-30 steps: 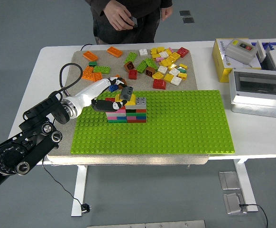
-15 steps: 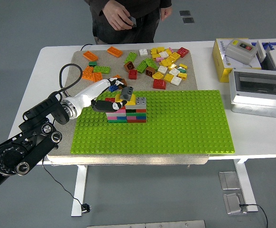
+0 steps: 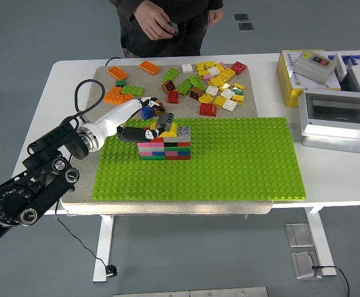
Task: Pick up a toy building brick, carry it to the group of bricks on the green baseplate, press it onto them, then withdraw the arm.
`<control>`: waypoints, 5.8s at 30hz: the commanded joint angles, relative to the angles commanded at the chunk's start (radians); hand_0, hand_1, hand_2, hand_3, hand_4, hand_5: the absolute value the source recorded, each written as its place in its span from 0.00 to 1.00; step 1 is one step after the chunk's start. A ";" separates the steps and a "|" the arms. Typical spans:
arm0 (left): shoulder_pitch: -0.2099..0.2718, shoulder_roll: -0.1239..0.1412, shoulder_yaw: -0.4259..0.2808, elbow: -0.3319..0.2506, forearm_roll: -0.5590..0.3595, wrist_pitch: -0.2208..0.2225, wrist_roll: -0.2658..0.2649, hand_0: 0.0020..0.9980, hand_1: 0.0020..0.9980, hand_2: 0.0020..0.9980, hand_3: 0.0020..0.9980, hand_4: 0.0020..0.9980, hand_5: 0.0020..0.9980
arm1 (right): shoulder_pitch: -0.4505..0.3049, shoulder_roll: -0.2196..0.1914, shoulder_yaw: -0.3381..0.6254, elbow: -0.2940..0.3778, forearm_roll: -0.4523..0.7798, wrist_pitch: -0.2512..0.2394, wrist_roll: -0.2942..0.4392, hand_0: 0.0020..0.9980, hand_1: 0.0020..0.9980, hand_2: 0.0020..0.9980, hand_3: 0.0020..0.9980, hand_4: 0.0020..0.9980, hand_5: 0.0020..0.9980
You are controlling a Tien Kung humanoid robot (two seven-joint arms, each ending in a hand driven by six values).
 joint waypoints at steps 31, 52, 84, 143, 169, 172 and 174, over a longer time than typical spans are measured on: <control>0.061 0.103 -0.051 -0.362 0.108 -0.032 0.075 1.00 1.00 1.00 0.77 0.89 0.69 | -0.010 -0.005 0.023 0.000 -0.020 -0.001 -0.004 0.77 0.70 0.73 0.72 0.54 0.87; 0.029 0.058 0.036 -0.249 0.145 0.010 0.038 1.00 1.00 1.00 0.75 0.87 0.75 | -0.004 -0.004 0.003 0.000 -0.002 0.002 -0.003 0.77 0.70 0.73 0.72 0.54 0.87; 0.045 0.045 0.033 -0.213 0.138 0.011 0.044 1.00 1.00 1.00 0.75 0.86 0.76 | -0.001 -0.004 -0.016 0.000 0.021 0.003 -0.004 0.77 0.70 0.73 0.72 0.54 0.86; 0.054 0.034 0.004 -0.159 0.081 -0.004 0.026 1.00 1.00 1.00 0.74 0.84 0.75 | 0.010 -0.004 -0.042 0.000 -0.042 -0.013 0.021 0.78 0.69 0.72 0.71 0.54 0.87; 0.055 0.035 -0.007 -0.144 0.050 -0.013 0.008 0.98 1.00 1.00 0.73 0.84 0.75 | 0.020 -0.005 0.004 0.000 -0.166 -0.030 0.034 0.78 0.69 0.72 0.70 0.54 0.88; 0.056 0.035 -0.009 -0.141 0.046 -0.013 0.006 0.98 1.00 1.00 0.73 0.84 0.75 | 0.020 -0.005 0.005 0.000 -0.173 -0.031 0.034 0.78 0.69 0.72 0.70 0.54 0.88; 0.056 0.034 -0.010 -0.137 0.042 -0.014 0.004 0.98 1.00 1.00 0.73 0.83 0.75 | 0.020 -0.005 0.006 0.000 -0.178 -0.032 0.035 0.79 0.69 0.71 0.70 0.54 0.88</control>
